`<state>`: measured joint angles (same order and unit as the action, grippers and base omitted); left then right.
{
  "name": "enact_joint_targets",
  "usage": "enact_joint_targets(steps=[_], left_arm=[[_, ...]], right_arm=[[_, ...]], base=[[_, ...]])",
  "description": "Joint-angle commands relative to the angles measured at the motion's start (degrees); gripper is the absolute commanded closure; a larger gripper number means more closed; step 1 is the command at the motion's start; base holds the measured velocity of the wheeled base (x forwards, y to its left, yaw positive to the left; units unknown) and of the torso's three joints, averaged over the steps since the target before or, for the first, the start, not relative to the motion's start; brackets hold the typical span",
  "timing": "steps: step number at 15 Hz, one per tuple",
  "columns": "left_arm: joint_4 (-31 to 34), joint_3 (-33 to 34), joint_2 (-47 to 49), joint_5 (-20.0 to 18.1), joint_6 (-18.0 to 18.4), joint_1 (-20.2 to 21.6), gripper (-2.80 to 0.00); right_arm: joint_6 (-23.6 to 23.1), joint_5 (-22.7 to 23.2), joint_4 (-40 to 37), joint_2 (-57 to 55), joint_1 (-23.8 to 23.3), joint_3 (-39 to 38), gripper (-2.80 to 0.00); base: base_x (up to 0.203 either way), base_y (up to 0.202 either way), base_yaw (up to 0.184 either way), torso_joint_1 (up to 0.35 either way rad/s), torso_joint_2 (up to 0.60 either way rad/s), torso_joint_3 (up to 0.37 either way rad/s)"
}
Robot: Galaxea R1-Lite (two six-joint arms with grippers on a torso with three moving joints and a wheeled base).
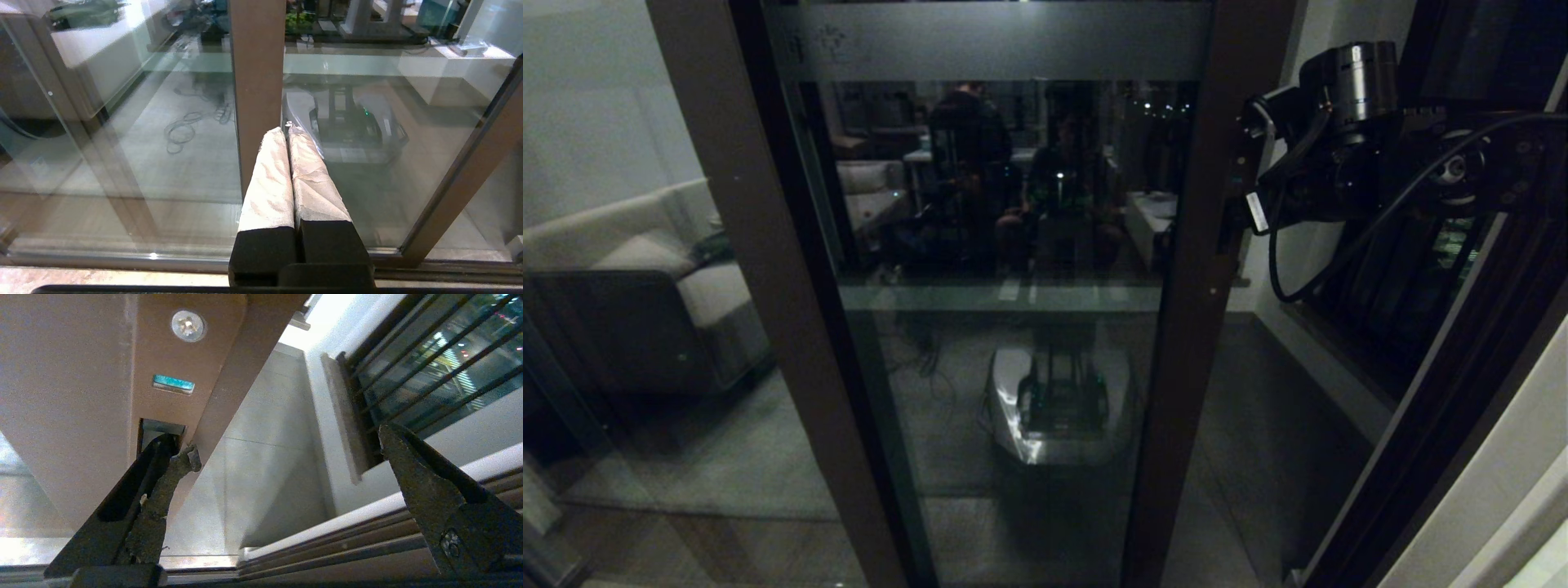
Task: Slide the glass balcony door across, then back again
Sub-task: Close the slid door
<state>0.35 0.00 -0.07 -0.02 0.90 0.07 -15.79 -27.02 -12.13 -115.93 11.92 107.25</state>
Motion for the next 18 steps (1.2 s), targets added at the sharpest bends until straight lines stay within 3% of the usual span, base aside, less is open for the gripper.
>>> enact_joint_targets(steps=[1, 18], left_arm=[[0.0, 0.09, -0.01, 0.02, -0.02, 0.01, 0.0], [0.0, 0.09, -0.01, 0.02, -0.02, 0.01, 0.0]], right_arm=[[-0.6, -0.67, -0.61, -0.35, -0.32, -0.99, -2.8], [-3.46, -1.37, -0.43, -2.1, -7.35, -1.08, -2.8]], base=[[0.0, 0.0, 0.0, 0.0, 0.0, 0.0], [0.0, 0.0, 0.0, 0.0, 0.0, 0.0]])
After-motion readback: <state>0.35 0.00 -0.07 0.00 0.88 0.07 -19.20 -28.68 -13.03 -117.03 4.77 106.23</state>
